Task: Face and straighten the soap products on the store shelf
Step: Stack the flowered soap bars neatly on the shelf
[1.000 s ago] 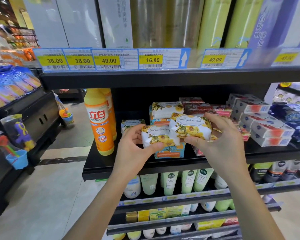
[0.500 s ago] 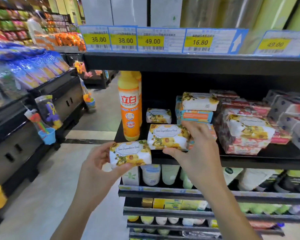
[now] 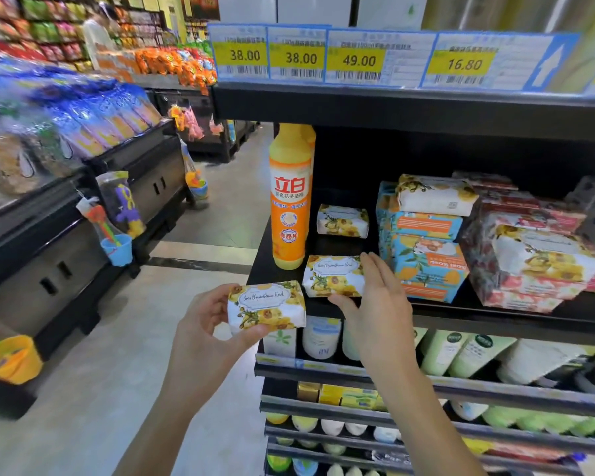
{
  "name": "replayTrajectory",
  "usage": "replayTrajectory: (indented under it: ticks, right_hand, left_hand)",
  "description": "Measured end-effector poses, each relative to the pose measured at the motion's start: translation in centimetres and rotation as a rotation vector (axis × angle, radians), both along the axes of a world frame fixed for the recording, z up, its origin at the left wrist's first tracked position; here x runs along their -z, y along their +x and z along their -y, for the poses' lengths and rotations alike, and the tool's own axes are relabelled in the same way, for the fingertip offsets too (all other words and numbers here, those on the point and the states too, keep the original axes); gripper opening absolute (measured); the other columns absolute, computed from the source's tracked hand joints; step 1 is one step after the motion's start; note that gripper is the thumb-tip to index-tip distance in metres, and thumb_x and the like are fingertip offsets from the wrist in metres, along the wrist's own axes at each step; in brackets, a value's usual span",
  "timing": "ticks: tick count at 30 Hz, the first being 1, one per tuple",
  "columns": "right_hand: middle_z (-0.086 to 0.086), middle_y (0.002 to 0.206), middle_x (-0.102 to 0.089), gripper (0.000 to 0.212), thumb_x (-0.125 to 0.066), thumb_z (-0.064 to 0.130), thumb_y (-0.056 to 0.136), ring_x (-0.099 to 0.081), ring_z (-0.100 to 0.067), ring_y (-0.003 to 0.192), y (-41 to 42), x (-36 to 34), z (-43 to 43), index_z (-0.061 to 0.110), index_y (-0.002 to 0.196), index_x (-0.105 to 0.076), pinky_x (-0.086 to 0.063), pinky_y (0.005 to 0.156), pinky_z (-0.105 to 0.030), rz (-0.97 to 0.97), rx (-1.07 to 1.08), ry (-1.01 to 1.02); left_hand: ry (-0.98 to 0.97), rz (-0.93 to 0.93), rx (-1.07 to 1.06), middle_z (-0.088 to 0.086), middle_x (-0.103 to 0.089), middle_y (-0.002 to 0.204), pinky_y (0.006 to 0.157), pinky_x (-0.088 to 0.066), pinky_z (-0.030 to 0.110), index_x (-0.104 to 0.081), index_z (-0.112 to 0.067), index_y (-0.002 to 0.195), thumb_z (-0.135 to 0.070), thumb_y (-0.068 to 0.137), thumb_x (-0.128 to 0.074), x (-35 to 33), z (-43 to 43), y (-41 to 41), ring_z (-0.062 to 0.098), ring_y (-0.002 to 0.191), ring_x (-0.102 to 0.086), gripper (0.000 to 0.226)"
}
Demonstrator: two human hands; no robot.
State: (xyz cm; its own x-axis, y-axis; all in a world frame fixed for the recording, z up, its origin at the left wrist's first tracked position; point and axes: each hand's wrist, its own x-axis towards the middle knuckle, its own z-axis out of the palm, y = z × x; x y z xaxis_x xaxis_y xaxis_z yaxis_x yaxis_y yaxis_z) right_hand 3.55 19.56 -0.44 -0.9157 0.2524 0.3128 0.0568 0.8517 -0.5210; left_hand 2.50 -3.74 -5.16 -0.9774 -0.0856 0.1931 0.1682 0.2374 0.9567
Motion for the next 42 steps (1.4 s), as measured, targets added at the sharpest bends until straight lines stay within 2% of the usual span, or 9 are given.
replayTrajectory:
  ticks: [4, 7, 11, 15, 24, 31, 37, 39, 42]
  right_hand:
    - [-0.004, 0.169, -0.022, 0.078, -0.066, 0.038, 0.098, -0.026, -0.019, 0.154, -0.1, 0.4, -0.2, 0.012, 0.16, -0.027, -0.032, 0.117, -0.028, 0.04, -0.019, 0.023]
    - [-0.004, 0.166, -0.031, 0.074, -0.071, 0.036, 0.094, -0.035, -0.02, 0.15, 0.2, 0.9, -0.2, 0.011, 0.156, -0.038, -0.037, 0.114, -0.028, -0.036, -0.029, 0.024]
    - [-0.007, 0.138, -0.062, 0.054, -0.084, 0.019, 0.083, -0.058, -0.022, 0.127, 0.1, 2.0, -0.1, 0.006, 0.132, -0.066, -0.041, 0.105, -0.027, -0.295, -0.069, 0.092]
    - [-0.009, 0.114, -0.072, 0.037, -0.089, 0.005, 0.075, -0.066, -0.029, 0.108, -1.5, 2.6, -0.1, 0.005, 0.11, -0.077, -0.055, 0.094, -0.036, -0.407, -0.123, 0.166]
    - [-0.013, 0.112, -0.072, 0.038, -0.087, -0.004, 0.071, -0.07, -0.033, 0.103, -6.4, 1.5, 0.4, 0.002, 0.107, -0.075, -0.06, 0.079, -0.036, -0.276, -0.031, 0.236]
    - [-0.015, 0.122, -0.067, 0.041, -0.07, -0.011, 0.084, -0.063, -0.033, 0.112, -8.3, 0.5, 0.3, 0.003, 0.122, -0.068, -0.055, 0.084, -0.039, -0.173, 0.008, 0.235]
    - [-0.009, 0.134, -0.063, 0.04, -0.069, 0.011, 0.096, -0.059, -0.027, 0.123, -6.9, -0.3, 0.0, 0.009, 0.135, -0.062, -0.051, 0.094, -0.035, -0.203, -0.056, 0.066]
    - [0.001, 0.135, -0.064, 0.042, -0.071, 0.027, 0.096, -0.058, -0.013, 0.124, -4.6, -1.1, 0.0, 0.015, 0.136, -0.064, -0.045, 0.102, -0.023, -0.25, -0.167, -0.121]
    - [0.025, 0.133, -0.058, 0.055, -0.078, 0.046, 0.085, -0.049, 0.012, 0.124, -0.8, -2.5, -0.4, 0.031, 0.136, -0.062, -0.032, 0.102, -0.002, -0.113, -0.393, -0.332]
  left_hand:
    - [0.01, 0.005, 0.002, -0.01, -0.072, 0.118, 0.093, -0.058, 0.045, -0.063, -0.049, 0.116, -0.043, 0.052, -0.093, -0.1, -0.1, 0.2, 0.017, 0.11, -0.069, 0.07]
    - [-0.019, 0.004, 0.01, -0.01, -0.071, 0.119, 0.095, -0.058, 0.043, -0.063, -0.044, 0.119, -0.037, 0.058, -0.098, -0.2, -0.3, 0.5, 0.014, 0.111, -0.068, 0.071]
    - [-0.021, 0.012, 0.012, -0.011, -0.069, 0.12, 0.097, -0.057, 0.039, -0.062, -0.034, 0.124, -0.029, 0.061, -0.09, -0.3, -0.5, 0.7, 0.008, 0.111, -0.067, 0.069]
    - [0.004, 0.02, 0.025, -0.008, -0.07, 0.121, 0.097, -0.057, 0.041, -0.063, -0.029, 0.127, -0.035, 0.057, -0.087, -0.4, -0.6, 0.7, 0.011, 0.112, -0.068, 0.074]
    - [0.028, 0.018, 0.035, -0.008, -0.071, 0.119, 0.096, -0.056, 0.035, -0.063, -0.035, 0.122, -0.026, 0.062, -0.091, -0.5, -0.8, 0.5, 0.008, 0.111, -0.068, 0.067]
    - [-0.003, 0.002, 0.043, -0.011, -0.071, 0.118, 0.097, -0.056, 0.039, -0.063, -0.04, 0.119, -0.015, 0.066, -0.093, -0.6, -0.9, 0.5, 0.006, 0.109, -0.067, 0.066]
    - [0.005, -0.009, 0.049, -0.013, -0.07, 0.117, 0.095, -0.058, 0.042, -0.063, -0.04, 0.12, -0.035, 0.059, -0.094, -1.2, -1.2, 0.6, 0.008, 0.11, -0.067, 0.069]
    - [-0.006, -0.019, 0.05, -0.017, -0.069, 0.115, 0.094, -0.058, 0.039, -0.062, -0.044, 0.118, -0.039, 0.057, -0.099, -1.4, -1.4, 0.5, 0.007, 0.11, -0.067, 0.072]
    - [-0.031, -0.019, 0.062, -0.02, -0.068, 0.114, 0.095, -0.057, 0.037, -0.061, -0.044, 0.119, -0.032, 0.059, -0.1, -1.7, -1.9, 0.4, 0.006, 0.111, -0.066, 0.073]
